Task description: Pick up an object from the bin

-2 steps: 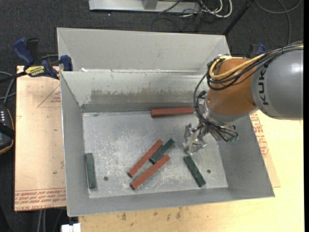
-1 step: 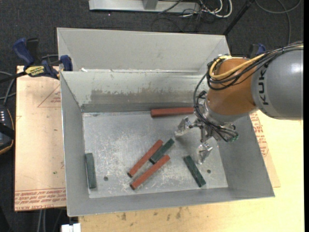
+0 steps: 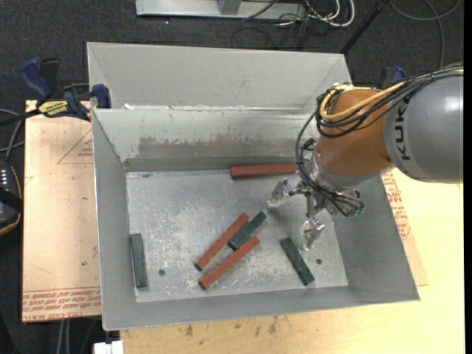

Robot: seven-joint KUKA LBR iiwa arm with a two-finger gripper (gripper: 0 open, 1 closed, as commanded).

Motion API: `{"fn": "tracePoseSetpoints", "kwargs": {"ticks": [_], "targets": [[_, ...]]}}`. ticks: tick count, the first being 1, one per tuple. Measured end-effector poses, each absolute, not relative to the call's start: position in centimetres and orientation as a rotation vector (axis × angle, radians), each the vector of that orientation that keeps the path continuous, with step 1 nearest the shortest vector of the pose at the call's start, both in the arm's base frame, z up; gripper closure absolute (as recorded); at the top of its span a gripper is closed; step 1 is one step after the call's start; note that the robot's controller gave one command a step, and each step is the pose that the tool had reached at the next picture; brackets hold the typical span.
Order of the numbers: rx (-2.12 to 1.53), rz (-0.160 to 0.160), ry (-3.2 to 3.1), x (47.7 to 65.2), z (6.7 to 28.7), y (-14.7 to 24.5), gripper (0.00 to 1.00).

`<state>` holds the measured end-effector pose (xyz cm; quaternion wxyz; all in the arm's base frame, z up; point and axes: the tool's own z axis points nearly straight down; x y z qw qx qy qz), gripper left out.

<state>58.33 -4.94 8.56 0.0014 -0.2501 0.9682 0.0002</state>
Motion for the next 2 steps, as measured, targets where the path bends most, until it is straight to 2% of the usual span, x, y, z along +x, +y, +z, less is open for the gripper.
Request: {"fn": "tracePoseSetpoints", "kwargs": {"ticks": [1,2], "targets": [[-1.067,-0.005,2.933,65.88,7.9,1.04,1.0],[-1.07,-0.006,2.942,65.66,7.66,0.87,0.0]]}}
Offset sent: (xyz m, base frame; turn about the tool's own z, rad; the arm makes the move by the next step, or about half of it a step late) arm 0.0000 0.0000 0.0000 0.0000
